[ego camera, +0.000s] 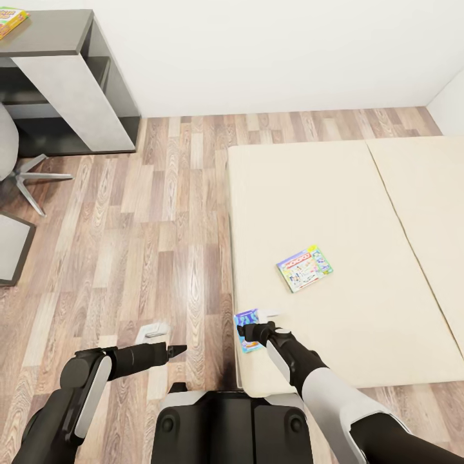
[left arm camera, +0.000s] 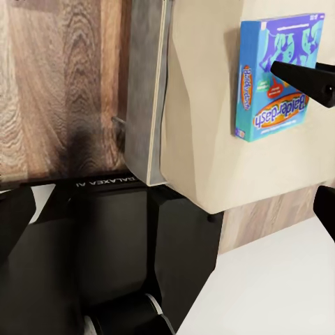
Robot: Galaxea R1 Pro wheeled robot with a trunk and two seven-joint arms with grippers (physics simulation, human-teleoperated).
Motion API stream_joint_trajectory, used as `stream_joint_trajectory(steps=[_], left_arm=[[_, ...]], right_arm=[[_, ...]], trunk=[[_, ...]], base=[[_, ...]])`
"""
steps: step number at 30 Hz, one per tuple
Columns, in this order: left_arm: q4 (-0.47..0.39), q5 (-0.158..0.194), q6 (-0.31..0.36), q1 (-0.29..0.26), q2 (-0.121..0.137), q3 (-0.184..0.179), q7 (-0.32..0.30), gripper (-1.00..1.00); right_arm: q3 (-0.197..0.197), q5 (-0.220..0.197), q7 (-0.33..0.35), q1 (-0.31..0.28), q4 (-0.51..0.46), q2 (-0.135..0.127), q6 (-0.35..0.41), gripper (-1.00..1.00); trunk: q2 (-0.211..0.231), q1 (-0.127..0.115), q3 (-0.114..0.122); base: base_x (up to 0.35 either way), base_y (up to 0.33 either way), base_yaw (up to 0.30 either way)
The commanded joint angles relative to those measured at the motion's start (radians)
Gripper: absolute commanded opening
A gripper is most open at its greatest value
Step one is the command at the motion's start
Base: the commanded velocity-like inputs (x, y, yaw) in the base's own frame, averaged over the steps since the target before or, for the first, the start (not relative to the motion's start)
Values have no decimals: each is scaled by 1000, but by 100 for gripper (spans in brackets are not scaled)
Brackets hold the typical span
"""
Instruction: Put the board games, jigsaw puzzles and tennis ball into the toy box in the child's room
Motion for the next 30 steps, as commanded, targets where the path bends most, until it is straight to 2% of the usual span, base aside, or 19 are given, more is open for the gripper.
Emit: stream_joint_trajectory(steps=[1,30], left_arm=[[-1,4,7,0,0,1,0,100],[-1,4,7,0,0,1,0,100]], right_arm=[[3,-10,-1,0,-1,0,4,100],[3,-10,-1,0,-1,0,3,100]], trunk=[[-2,1,-1],[-2,1,-1]], base=[[0,5,0],[0,22,0]])
